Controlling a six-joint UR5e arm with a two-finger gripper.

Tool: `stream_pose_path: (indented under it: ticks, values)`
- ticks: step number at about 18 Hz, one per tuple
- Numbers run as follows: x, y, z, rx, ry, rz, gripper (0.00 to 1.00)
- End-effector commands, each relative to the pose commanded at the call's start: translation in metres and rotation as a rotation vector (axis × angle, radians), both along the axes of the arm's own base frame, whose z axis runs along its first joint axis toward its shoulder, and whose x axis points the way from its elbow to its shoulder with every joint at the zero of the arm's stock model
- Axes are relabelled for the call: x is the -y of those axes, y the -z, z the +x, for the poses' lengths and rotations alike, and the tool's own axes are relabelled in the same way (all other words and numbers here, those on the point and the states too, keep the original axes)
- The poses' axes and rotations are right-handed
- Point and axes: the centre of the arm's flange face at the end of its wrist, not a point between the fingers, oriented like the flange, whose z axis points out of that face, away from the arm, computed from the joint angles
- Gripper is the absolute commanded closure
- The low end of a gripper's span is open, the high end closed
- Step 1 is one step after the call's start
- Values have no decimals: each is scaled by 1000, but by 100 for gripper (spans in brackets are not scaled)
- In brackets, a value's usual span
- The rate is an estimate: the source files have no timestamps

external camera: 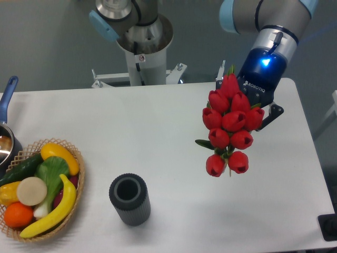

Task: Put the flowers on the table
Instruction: 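Carry the red tulip bunch in the gripper toward the table center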

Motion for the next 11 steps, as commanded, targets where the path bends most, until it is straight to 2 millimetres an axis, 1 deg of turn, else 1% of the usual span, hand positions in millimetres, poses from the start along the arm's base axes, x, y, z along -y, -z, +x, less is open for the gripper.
stream_pose_path:
  ticks: [1, 2, 6, 8, 11]
  values:
    - [-1, 1, 3, 1, 3, -2, 61]
    - [0, -2, 6, -3, 3, -1, 61]
    - [3, -2, 9, 0, -6, -8, 60]
    - [11, -2, 11, 0, -22, -14, 61]
    - [25, -8, 14, -4, -48, -21, 60]
